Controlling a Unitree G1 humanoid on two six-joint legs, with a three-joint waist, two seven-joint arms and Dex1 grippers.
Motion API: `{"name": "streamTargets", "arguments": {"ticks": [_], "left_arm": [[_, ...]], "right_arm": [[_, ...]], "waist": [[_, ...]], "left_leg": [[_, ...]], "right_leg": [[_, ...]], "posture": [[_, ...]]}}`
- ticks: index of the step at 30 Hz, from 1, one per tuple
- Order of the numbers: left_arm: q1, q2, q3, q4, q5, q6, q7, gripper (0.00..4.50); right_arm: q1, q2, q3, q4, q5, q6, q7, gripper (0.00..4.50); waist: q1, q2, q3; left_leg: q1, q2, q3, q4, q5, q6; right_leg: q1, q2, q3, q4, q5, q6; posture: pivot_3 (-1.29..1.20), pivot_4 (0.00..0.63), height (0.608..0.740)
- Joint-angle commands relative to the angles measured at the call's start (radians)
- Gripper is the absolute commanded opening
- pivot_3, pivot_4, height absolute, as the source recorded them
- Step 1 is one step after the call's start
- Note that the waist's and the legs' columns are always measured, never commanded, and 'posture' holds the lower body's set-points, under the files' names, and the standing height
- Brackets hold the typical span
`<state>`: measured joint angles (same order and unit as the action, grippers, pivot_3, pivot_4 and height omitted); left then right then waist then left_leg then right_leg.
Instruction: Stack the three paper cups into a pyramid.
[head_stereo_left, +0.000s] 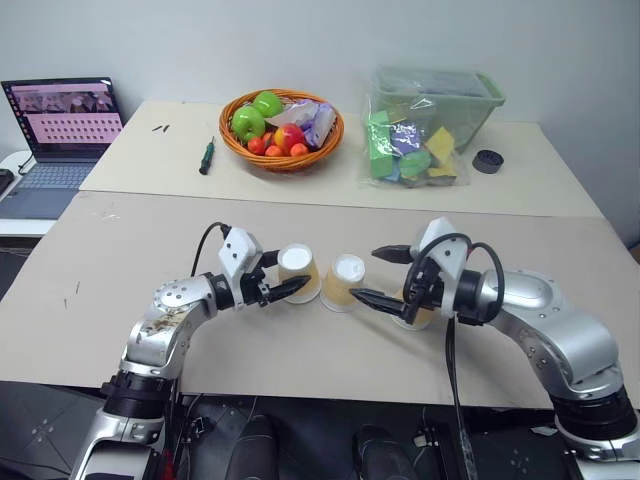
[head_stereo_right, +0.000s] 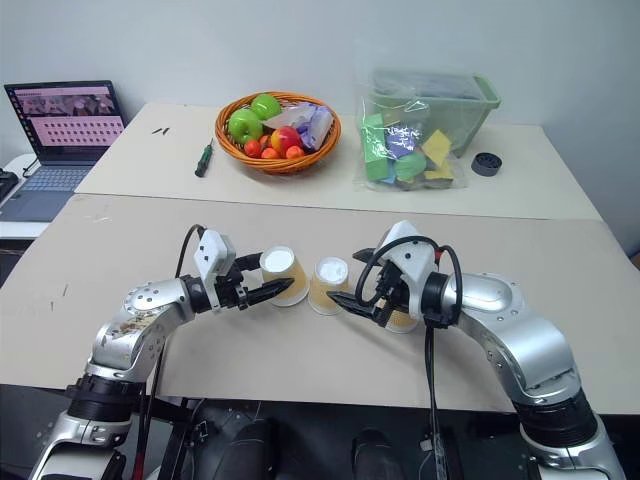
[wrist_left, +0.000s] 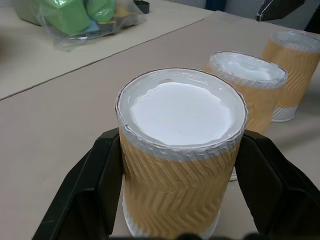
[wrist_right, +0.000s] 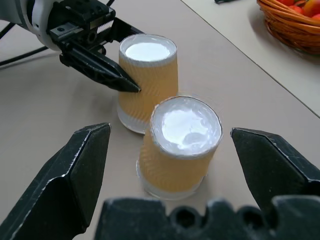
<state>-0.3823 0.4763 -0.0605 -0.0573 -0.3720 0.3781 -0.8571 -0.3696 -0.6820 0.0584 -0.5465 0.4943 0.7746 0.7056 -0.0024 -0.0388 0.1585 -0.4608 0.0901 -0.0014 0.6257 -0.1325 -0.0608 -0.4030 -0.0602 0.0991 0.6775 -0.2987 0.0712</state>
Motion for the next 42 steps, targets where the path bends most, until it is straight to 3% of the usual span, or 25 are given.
{"name": "streamTargets", "arguments": {"ticks": [1,5,6,7,8,16,22,27,34,42], "left_arm": [[-0.017,-0.003,-0.007,0.009,0.006,-0.021,-0.020,3.30],[-0.025,-0.003,-0.008,0.008,0.008,-0.025,-0.035,3.30],[-0.026,-0.004,-0.007,0.007,0.009,-0.026,-0.038,3.85],[-0.027,-0.003,-0.008,0.004,0.010,-0.027,-0.042,3.99],[-0.027,-0.002,-0.009,0.002,0.014,-0.028,-0.042,4.46],[-0.031,0.060,0.036,-0.113,-0.048,0.061,-0.074,4.46],[-0.026,0.209,0.147,-0.256,-0.201,0.229,-0.124,4.46],[-0.027,0.251,0.197,-0.315,-0.267,0.301,-0.094,4.46],[-0.023,0.247,0.200,-0.321,-0.275,0.321,-0.049,4.46],[-0.043,0.245,0.192,-0.324,-0.283,0.330,-0.029,4.46]], "right_arm": [[0.001,-0.015,-0.043,-0.055,0.021,0.012,-0.009,4.50],[0.002,-0.019,-0.049,-0.059,0.020,0.016,-0.009,4.50],[0.002,-0.019,-0.050,-0.059,0.019,0.017,-0.010,4.50],[0.001,-0.019,-0.050,-0.059,0.018,0.017,-0.011,4.50],[0.001,-0.019,-0.050,-0.058,0.018,0.017,-0.010,4.50],[0.003,-0.025,-0.073,-0.045,0.024,0.009,-0.001,4.50],[-0.031,-0.098,-0.367,-0.003,0.212,0.026,0.077,4.50],[0.008,-0.195,-0.549,0.040,0.327,0.051,0.138,4.50],[0.379,-0.356,-0.456,0.097,0.077,-0.109,0.293,4.50],[0.285,-0.308,-0.306,0.087,0.039,-0.146,0.266,4.50]], "waist": [[-0.004,0.000,0.000],[-0.008,0.000,0.000],[-0.008,0.000,0.000],[-0.009,0.000,0.000],[-0.009,0.000,0.000],[-0.010,0.000,0.000],[-0.010,0.000,0.002],[-0.008,0.002,0.005],[0.000,0.002,0.005],[-0.024,0.005,0.006]], "left_leg": [[0.000,0.000,0.000,0.000,0.000,0.000],[0.000,0.000,0.000,0.000,0.000,0.000],[0.000,0.000,0.000,0.000,0.000,0.000],[0.000,0.000,0.000,0.000,0.000,0.000],[0.000,0.000,0.000,0.000,0.000,0.000],[0.000,0.000,0.000,0.000,0.000,0.000],[0.000,0.000,0.000,0.000,0.000,0.000],[0.001,0.000,0.000,-0.001,0.000,0.000],[0.001,0.000,0.000,0.001,0.000,0.001],[0.002,0.000,-0.001,0.001,0.000,0.001]], "right_leg": [[0.000,0.000,0.000,0.000,0.000,0.000],[0.000,0.000,0.000,0.000,0.000,0.000],[0.000,0.000,0.000,0.000,0.000,0.000],[0.000,0.000,0.000,0.000,0.000,0.000],[0.000,0.000,0.000,0.000,0.000,0.000],[0.000,0.000,0.000,0.000,0.000,0.000],[0.001,0.000,0.000,0.000,0.000,0.000],[0.001,0.000,0.000,-0.001,-0.001,0.000],[0.003,-0.001,-0.001,-0.004,0.000,0.001],[0.004,0.000,0.000,-0.004,-0.001,0.003]], "posture": [[0.00,0.150,0.692],[0.00,0.150,0.692],[0.00,0.150,0.692],[0.00,0.150,0.692],[0.00,0.150,0.692],[0.00,0.150,0.692],[0.00,0.150,0.692],[0.00,0.150,0.692],[0.00,0.150,0.692],[0.00,0.150,0.692]]}}
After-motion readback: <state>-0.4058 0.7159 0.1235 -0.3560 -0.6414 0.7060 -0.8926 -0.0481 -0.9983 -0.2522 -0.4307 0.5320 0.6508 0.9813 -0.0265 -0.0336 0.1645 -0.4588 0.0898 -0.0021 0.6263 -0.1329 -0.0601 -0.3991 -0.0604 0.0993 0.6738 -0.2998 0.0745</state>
